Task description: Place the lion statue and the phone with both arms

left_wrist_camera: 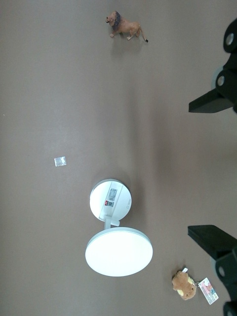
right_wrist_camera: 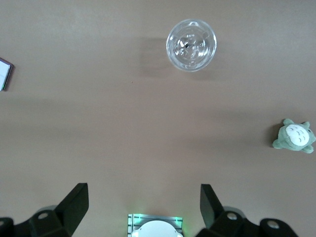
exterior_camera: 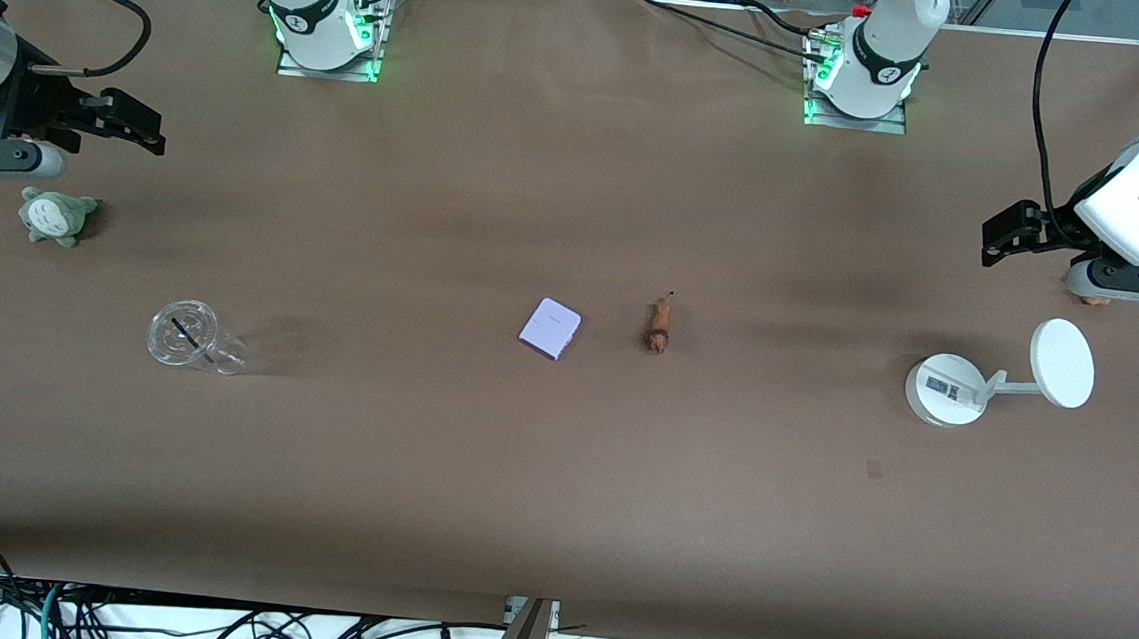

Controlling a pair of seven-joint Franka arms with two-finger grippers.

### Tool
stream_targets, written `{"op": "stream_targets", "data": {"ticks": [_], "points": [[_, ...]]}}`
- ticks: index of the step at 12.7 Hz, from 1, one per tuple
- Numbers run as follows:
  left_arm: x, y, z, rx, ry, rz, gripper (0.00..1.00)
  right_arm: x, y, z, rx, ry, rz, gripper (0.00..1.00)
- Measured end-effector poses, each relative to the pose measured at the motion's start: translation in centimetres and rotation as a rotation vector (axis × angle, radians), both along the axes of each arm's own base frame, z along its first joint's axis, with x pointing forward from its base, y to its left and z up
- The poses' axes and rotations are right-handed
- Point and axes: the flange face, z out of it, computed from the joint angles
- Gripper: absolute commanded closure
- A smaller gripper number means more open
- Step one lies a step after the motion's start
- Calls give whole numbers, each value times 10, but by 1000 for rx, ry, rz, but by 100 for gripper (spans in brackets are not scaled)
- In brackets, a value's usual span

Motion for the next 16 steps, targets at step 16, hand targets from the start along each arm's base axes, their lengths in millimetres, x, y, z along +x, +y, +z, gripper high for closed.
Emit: {"op": "stream_targets", "data": {"ticks": [16], "points": [[37, -189, -171, -174, 49, 71, 0, 1, 1, -10, -4, 38, 3, 0]]}}
